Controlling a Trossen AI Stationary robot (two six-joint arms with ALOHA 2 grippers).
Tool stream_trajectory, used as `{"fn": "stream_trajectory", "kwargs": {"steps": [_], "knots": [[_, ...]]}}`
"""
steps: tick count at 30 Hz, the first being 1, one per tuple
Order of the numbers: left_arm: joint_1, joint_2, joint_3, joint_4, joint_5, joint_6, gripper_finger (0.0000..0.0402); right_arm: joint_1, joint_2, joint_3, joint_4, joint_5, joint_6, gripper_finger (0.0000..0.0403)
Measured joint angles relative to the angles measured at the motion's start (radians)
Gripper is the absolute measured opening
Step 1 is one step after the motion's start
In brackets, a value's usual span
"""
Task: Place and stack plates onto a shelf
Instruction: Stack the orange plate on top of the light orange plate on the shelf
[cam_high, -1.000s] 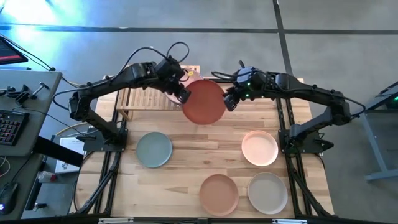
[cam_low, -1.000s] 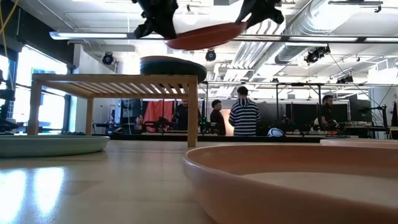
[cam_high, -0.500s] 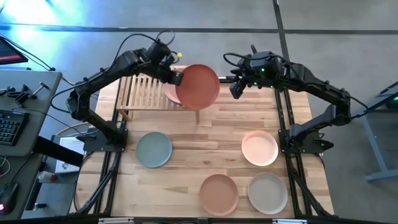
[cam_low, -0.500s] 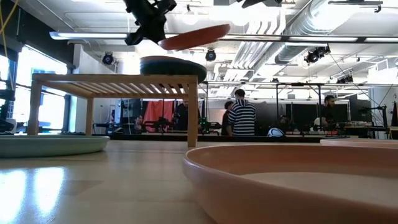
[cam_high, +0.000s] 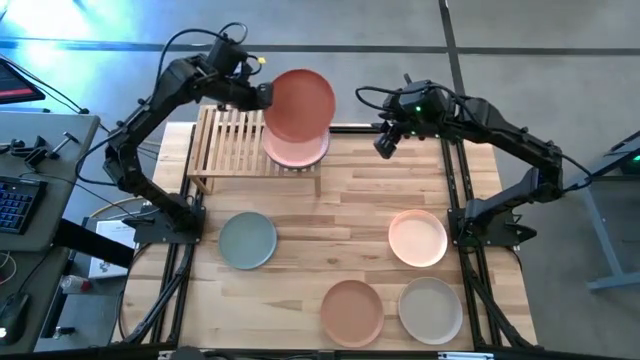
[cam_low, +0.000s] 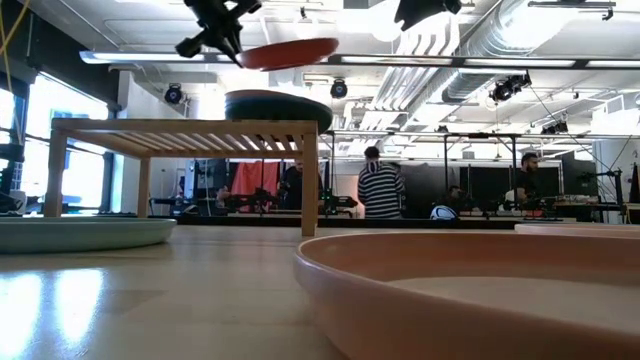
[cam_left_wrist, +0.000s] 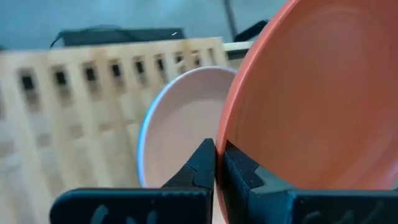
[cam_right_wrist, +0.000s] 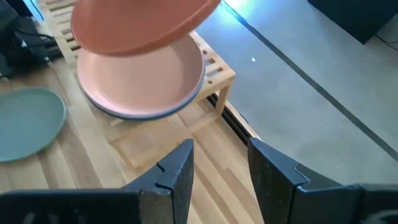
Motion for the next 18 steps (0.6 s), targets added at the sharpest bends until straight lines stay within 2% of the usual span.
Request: {"fn": "stream_trajectory", "kwargs": {"steps": [7,18], "knots": [[0.029,0.017,0.002,-0.127,0.041,-0.053,0.0001,-0.014,0.000,0.000,-0.009,0.000,-0.056,0.0131],[0.007,0.093,0.002,-0.170,0.045,-0.063,0.0001,-0.014,0.000,0.000,-0.016,-0.006,-0.059,0.0131]]}}
